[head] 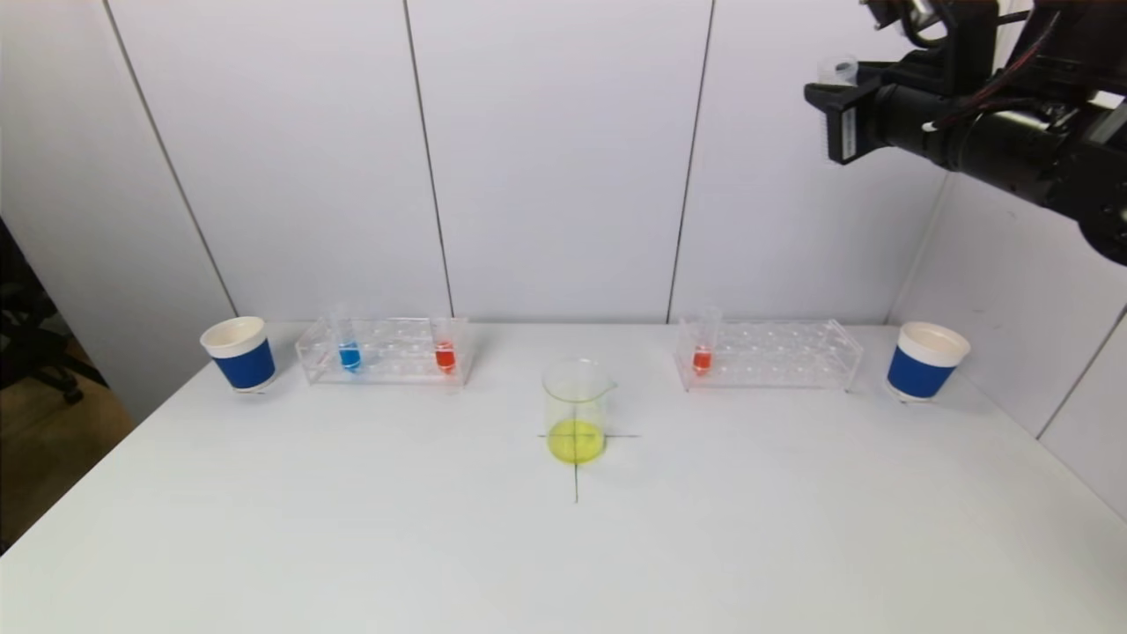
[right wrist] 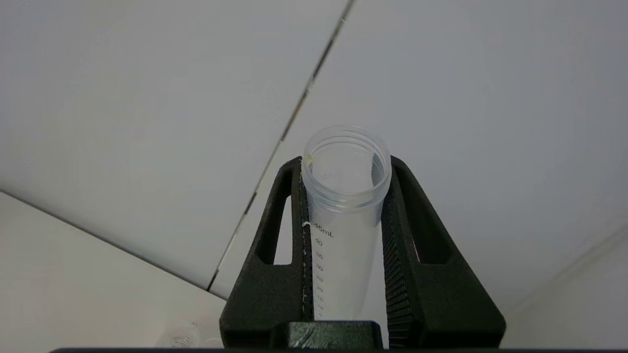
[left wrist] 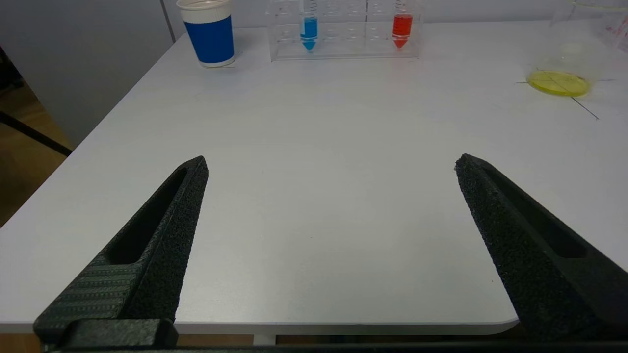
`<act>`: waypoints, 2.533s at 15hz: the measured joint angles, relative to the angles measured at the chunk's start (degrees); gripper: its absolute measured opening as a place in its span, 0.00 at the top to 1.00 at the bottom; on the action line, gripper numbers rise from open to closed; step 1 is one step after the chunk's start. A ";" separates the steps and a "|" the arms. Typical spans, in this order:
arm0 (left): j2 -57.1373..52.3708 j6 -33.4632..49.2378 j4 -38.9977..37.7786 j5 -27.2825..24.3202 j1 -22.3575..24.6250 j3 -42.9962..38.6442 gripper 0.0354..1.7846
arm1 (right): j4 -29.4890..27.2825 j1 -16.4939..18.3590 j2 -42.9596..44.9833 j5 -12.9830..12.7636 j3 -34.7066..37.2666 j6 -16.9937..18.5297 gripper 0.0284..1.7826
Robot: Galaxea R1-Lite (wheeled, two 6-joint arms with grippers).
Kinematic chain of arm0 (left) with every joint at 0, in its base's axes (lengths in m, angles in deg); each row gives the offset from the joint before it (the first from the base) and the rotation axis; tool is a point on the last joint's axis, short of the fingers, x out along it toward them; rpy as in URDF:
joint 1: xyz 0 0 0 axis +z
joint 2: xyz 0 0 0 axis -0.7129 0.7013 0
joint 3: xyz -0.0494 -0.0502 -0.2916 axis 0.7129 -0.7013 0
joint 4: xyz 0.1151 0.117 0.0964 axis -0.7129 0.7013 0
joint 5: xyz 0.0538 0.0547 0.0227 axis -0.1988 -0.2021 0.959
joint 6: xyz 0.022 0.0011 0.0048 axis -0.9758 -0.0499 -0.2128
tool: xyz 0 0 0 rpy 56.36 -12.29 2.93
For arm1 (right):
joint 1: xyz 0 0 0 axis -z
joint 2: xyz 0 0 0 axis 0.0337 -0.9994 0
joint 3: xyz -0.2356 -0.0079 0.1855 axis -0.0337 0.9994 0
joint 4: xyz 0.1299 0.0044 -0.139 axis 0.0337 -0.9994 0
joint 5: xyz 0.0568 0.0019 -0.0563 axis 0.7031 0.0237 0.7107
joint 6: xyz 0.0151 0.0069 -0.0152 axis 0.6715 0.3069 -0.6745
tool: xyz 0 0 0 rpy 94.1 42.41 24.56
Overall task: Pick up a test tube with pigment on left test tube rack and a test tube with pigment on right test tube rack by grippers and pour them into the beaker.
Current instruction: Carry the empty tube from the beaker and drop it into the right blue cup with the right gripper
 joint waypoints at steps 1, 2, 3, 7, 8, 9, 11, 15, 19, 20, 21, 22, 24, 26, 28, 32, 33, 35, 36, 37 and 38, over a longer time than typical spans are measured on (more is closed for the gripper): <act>0.00 0.00 -0.01 0.00 0.00 0.00 0.01 | -2.49 2.23 0.27 -0.02 -1.22 2.68 0.75; 0.00 0.00 -0.01 0.00 0.00 0.00 0.01 | -5.49 4.91 0.51 -0.02 -2.66 5.92 0.75; 0.00 0.00 -0.01 0.00 0.00 0.00 0.01 | -7.80 7.19 0.57 0.11 -3.89 8.48 0.75; 0.00 -0.02 0.00 0.00 0.00 0.00 0.01 | -12.68 15.73 -0.32 0.87 -7.64 14.99 0.75; 0.00 -0.02 -0.01 -0.02 0.00 0.00 0.01 | -12.76 17.77 -0.89 1.28 -8.25 15.96 0.75; 0.00 -0.02 0.00 -0.02 0.00 0.00 0.01 | -12.81 19.54 -1.48 1.88 -8.66 17.01 0.75; 0.00 -0.02 -0.01 -0.02 0.00 0.00 0.01 | -12.68 22.43 -2.85 2.61 -8.91 20.42 0.75; 0.00 -0.02 -0.01 0.00 0.00 0.00 0.01 | -11.52 26.01 -6.40 2.47 -8.23 23.54 0.75; 0.00 -0.02 0.00 0.00 0.00 0.00 0.01 | -7.47 27.56 -10.45 2.01 -5.91 23.60 0.75; 0.00 0.00 0.00 0.00 0.00 0.00 0.01 | -5.55 27.72 -11.23 1.90 -4.30 23.65 0.75; 0.00 0.00 -0.01 0.00 0.00 0.00 0.01 | -3.80 27.78 -11.67 1.90 -2.79 23.67 0.75; 0.00 0.02 0.00 0.00 0.00 0.00 0.01 | -1.43 27.83 -12.19 1.90 -0.83 23.67 0.75; 0.00 -0.02 0.00 0.02 0.00 0.00 0.01 | 3.41 27.83 -13.35 1.90 2.65 23.67 0.75; 0.00 -0.05 -0.01 0.00 0.00 0.00 0.01 | 6.75 27.94 -14.40 1.90 5.62 23.80 0.75; 0.00 -0.02 0.00 0.00 0.00 0.00 0.01 | 9.57 28.11 -15.36 1.90 8.37 23.84 0.75; 0.00 -0.02 0.00 0.00 0.00 0.00 0.01 | 15.74 28.20 -16.88 1.90 13.67 23.87 0.75; 0.00 0.00 0.00 0.00 0.00 0.00 0.01 | 17.26 28.25 -17.29 1.90 14.82 23.87 0.75; 0.00 -0.02 -0.01 0.00 0.00 0.00 0.01 | 19.99 28.22 -18.12 1.90 17.16 23.87 0.75; 0.00 0.00 0.00 -0.02 0.00 0.00 0.01 | 21.36 28.22 -18.55 1.90 18.02 23.87 0.75; 0.00 0.00 -0.01 0.00 0.00 0.00 0.01 | 22.52 28.25 -18.97 1.90 18.85 23.84 0.75; 0.00 -0.02 0.00 0.02 0.00 0.00 0.01 | 23.08 28.27 -19.30 1.93 19.70 23.87 0.75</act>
